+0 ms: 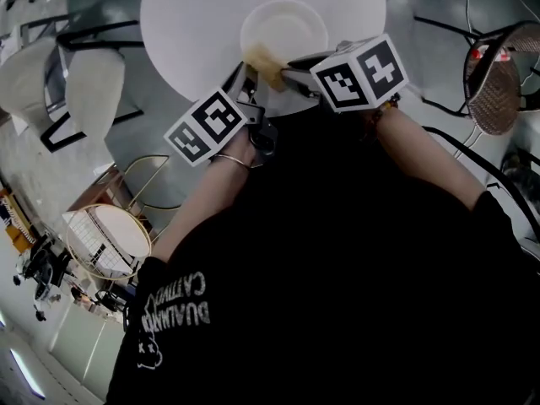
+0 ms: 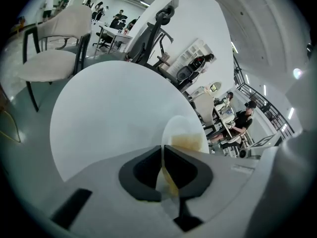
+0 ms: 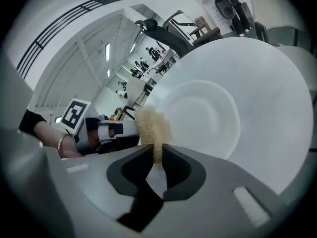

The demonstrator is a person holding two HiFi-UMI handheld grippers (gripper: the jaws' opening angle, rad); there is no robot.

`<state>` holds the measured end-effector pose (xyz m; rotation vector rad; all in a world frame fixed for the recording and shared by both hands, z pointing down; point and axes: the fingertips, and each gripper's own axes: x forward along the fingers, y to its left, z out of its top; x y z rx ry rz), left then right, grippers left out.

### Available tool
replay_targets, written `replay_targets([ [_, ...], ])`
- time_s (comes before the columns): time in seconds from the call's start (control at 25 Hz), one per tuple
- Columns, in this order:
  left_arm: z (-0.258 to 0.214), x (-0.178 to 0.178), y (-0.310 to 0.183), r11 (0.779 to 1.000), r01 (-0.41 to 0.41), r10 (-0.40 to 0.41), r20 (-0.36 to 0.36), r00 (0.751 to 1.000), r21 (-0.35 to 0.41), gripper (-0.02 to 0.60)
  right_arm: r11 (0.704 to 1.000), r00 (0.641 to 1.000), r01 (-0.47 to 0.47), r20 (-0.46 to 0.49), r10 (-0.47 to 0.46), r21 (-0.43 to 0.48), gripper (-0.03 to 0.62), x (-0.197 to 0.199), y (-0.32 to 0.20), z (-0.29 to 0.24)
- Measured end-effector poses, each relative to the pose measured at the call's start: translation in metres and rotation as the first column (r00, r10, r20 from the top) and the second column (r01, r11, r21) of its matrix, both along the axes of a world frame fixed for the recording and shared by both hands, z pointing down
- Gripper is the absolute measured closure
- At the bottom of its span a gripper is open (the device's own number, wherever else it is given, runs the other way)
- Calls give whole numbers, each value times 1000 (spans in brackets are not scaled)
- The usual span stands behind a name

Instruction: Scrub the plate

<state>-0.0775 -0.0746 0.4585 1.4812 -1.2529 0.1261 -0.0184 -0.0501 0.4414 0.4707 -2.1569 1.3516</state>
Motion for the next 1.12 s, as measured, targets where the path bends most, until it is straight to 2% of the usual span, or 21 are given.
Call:
replay_targets([
  [0.28, 6, -8, 8, 994, -109, 109, -4, 994, -14, 561, 999, 990, -17, -140, 23, 43, 534, -3, 3, 19],
  [0.48, 8, -22, 8, 985, -174, 174, 32, 984, -7, 581, 997, 978, -70, -194, 76, 40, 534, 0, 3, 27],
  [0.6, 7, -32, 5, 980, -200, 200, 15, 980, 6, 581, 993, 972, -110, -203, 115, 34, 534, -3, 4, 27],
  [0.76, 13, -32, 9, 960, -280, 280, 34, 959, -10, 581, 990, 962, -130, -235, 138, 47, 534, -7, 5, 25],
  [1.12, 19, -25, 8, 915, -404, 404, 44, 914, -18, 580, 982, 945, -176, -270, 186, 61, 536, -10, 10, 26],
])
